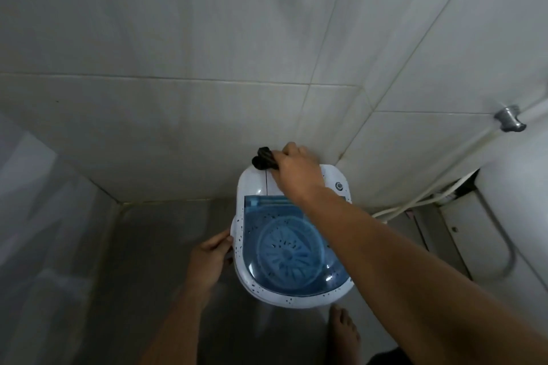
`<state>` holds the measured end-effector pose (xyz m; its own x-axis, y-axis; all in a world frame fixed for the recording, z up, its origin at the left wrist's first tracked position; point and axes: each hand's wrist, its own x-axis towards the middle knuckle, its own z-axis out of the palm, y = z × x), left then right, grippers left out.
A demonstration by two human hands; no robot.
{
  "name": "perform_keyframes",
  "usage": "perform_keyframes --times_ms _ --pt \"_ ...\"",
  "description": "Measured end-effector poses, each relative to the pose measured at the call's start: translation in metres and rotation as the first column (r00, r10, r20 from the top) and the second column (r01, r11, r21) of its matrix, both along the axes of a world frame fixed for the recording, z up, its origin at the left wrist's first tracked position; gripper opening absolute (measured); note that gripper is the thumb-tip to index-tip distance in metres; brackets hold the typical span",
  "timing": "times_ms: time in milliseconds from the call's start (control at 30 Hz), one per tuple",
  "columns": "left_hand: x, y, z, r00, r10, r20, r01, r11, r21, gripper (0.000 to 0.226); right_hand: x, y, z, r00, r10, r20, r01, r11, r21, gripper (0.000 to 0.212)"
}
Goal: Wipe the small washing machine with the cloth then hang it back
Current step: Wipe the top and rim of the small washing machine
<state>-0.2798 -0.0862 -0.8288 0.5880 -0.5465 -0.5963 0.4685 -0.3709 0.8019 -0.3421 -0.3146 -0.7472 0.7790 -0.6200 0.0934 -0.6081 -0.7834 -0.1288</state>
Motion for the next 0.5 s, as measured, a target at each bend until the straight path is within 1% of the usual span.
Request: perform_keyframes --times_ms 33,100,167,200,233,267,333,367,400,433,467,500 --pt "0.0 0.0 0.001 1.0 -0.002 -0.001 0.002 1.0 0.001 0.025 -0.005 0.007 -0.004 1.0 0.002 -0.03 -0.002 1.0 -0.001 0.04" --pt "0.002 0.0 0.001 1.0 -0.001 -0.006 0.001 1.0 0.005 0.026 -0.02 0.038 -0.013 0.989 0.139 -0.042 -0.138 0.99 0.022 0.044" --pt "0.003 0.0 -0.001 1.0 -0.002 -0.014 0.002 1.0 0.018 0.027 -0.034 0.063 -0.016 0.954 0.297 -0.03 -0.293 0.951 0.104 0.047" --pt "0.004 -0.001 -0.002 1.0 0.003 -0.02 -0.002 1.0 0.018 0.027 -0.033 0.061 -0.014 0.948 0.319 -0.021 -0.312 0.939 0.144 0.046" --pt "0.003 -0.001 -0.002 1.0 0.007 -0.026 -0.007 1.0 0.013 0.026 -0.028 0.051 -0.009 0.959 0.284 -0.015 -0.278 0.946 0.168 0.044" --pt "0.003 -0.001 -0.001 1.0 0.007 -0.029 -0.007 1.0 0.01 0.026 -0.021 0.037 -0.003 0.978 0.209 -0.006 -0.206 0.966 0.157 0.041" --pt "0.001 -0.001 0.002 1.0 0.007 -0.028 -0.006 1.0 0.007 0.027 -0.013 0.01 0.003 1.0 0.018 -0.005 -0.018 0.998 0.054 0.037" --pt "0.0 -0.001 0.002 1.0 0.008 -0.027 -0.008 1.0 0.003 0.028 -0.012 0.008 0.003 0.998 -0.041 -0.043 0.041 0.999 -0.001 0.036" --pt "0.0 -0.001 0.002 1.0 0.011 -0.027 -0.011 1.0 0.005 0.028 -0.012 0.016 0.001 0.996 -0.035 -0.076 0.033 0.999 -0.028 0.036" --pt "0.0 -0.001 0.001 1.0 0.017 -0.026 -0.016 1.0 0.008 0.027 -0.014 0.03 -0.003 0.993 0.041 -0.11 -0.043 0.999 -0.018 0.039" --pt "0.001 -0.001 0.0 0.999 0.021 -0.023 -0.021 1.0 0.017 0.027 -0.018 0.047 -0.006 0.978 0.162 -0.133 -0.157 0.987 0.042 0.041" --pt "0.001 -0.001 -0.001 1.0 0.021 -0.02 -0.021 0.999 0.027 0.027 -0.024 0.059 -0.006 0.953 0.279 -0.121 -0.262 0.955 0.143 0.042"
